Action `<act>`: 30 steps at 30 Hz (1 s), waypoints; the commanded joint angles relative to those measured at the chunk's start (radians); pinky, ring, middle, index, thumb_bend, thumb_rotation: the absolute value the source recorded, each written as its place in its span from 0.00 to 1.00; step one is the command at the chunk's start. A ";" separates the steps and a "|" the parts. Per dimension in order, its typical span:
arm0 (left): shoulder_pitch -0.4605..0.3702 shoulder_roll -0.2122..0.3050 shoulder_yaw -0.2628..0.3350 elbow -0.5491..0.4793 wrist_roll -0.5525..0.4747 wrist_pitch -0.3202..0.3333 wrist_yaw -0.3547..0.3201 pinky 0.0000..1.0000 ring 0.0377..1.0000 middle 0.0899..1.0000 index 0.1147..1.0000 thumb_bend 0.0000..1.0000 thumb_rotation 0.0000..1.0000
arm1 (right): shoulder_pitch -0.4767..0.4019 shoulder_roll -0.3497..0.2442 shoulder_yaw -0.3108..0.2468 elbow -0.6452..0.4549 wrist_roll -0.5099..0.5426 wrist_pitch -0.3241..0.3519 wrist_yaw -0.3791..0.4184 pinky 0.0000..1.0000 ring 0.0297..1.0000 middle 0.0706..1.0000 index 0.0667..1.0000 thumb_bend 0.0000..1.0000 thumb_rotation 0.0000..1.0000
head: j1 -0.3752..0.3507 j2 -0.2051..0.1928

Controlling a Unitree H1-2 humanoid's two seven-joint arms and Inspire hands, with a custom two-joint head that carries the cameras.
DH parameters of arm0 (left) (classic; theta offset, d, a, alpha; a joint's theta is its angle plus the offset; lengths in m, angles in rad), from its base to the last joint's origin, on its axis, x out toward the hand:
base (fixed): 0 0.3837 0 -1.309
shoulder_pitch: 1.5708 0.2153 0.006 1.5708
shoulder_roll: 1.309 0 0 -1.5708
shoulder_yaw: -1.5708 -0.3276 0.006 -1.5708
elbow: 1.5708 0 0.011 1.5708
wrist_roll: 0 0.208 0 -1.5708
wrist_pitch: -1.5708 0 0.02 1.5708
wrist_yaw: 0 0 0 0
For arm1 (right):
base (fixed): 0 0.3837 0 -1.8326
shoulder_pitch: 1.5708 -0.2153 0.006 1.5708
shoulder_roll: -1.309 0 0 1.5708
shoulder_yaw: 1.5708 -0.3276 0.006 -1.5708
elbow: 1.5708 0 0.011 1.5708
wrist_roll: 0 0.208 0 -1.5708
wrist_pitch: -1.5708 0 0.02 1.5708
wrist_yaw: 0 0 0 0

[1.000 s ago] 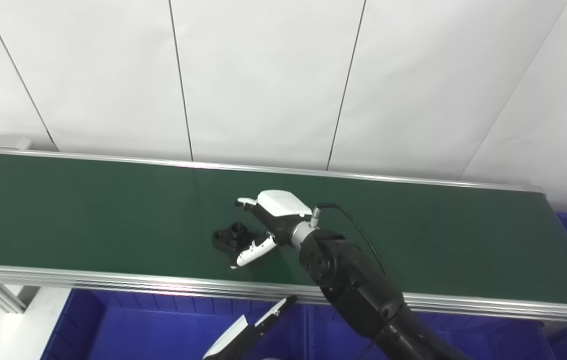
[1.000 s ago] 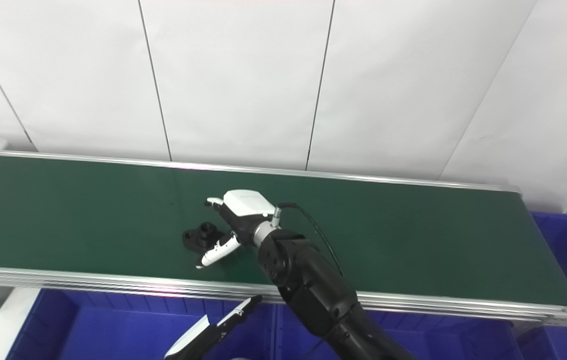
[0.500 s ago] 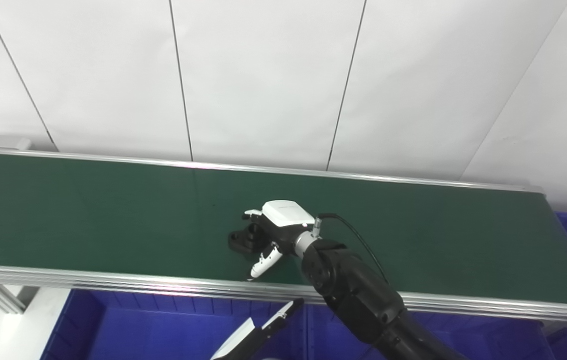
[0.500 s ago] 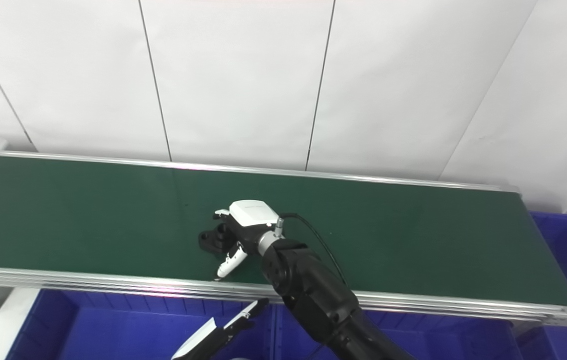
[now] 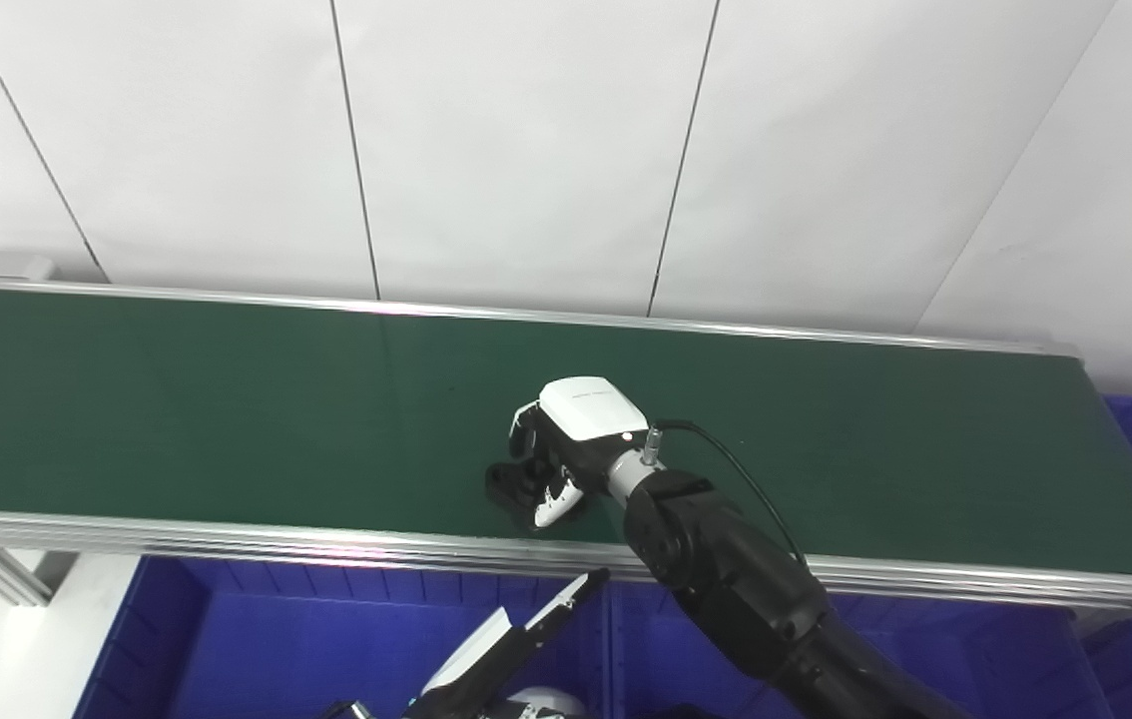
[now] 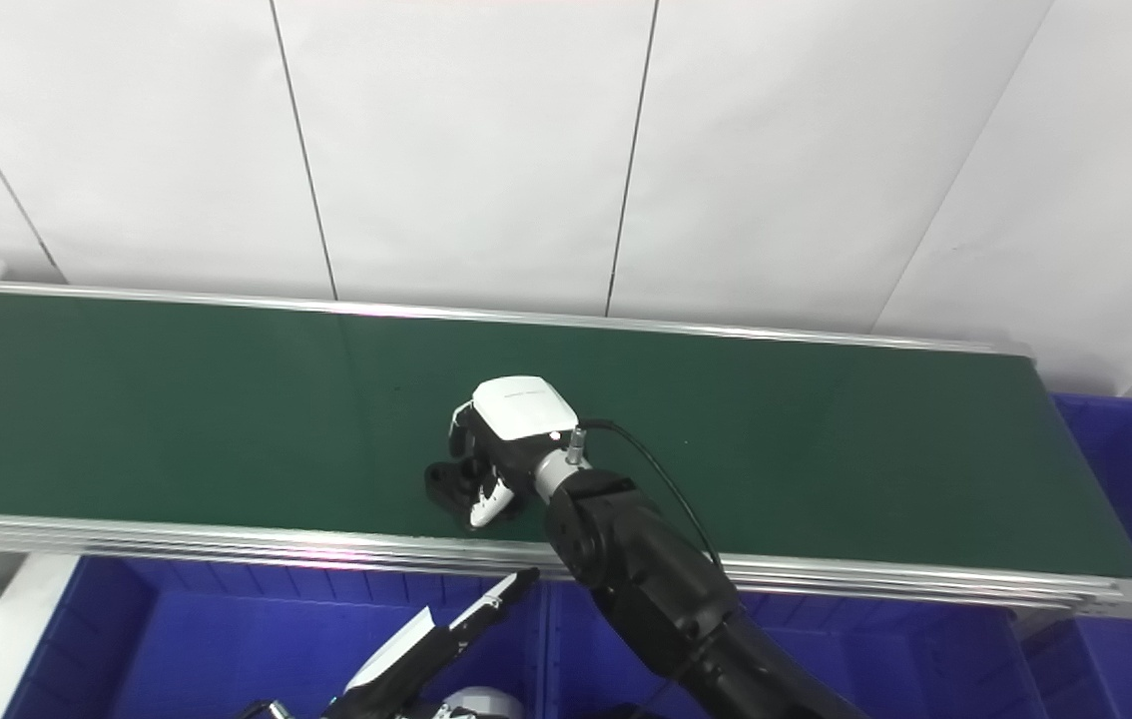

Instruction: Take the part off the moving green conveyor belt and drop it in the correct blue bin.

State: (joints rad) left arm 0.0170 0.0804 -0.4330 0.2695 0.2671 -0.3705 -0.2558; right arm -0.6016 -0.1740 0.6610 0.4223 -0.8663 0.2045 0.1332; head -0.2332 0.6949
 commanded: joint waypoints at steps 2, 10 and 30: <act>-0.025 -0.007 0.002 -0.011 -0.010 -0.035 0.001 0.97 1.00 1.00 1.00 0.69 0.76 | 0.011 0.006 0.015 0.016 -0.015 -0.074 -0.052 0.25 0.38 0.45 0.48 0.51 0.00 | 0.000 0.002; -0.037 -0.005 0.007 0.009 -0.017 -0.033 -0.006 0.97 1.00 1.00 1.00 0.71 0.76 | 0.026 0.003 0.004 0.026 -0.010 -0.119 -0.122 0.23 0.36 0.42 0.51 0.51 0.00 | -0.005 -0.008; -0.025 0.012 0.011 0.018 -0.045 -0.063 -0.020 0.99 1.00 1.00 1.00 0.72 0.75 | 0.229 -0.048 -0.343 -0.615 0.119 0.027 -0.013 0.12 0.15 0.43 0.45 0.53 0.00 | -0.030 -0.024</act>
State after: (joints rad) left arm 0.0017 0.0890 -0.4254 0.3131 0.2399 -0.3955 -0.2711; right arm -0.3820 -0.2145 0.3321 -0.1578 -0.7590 0.1997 0.1124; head -0.2654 0.6719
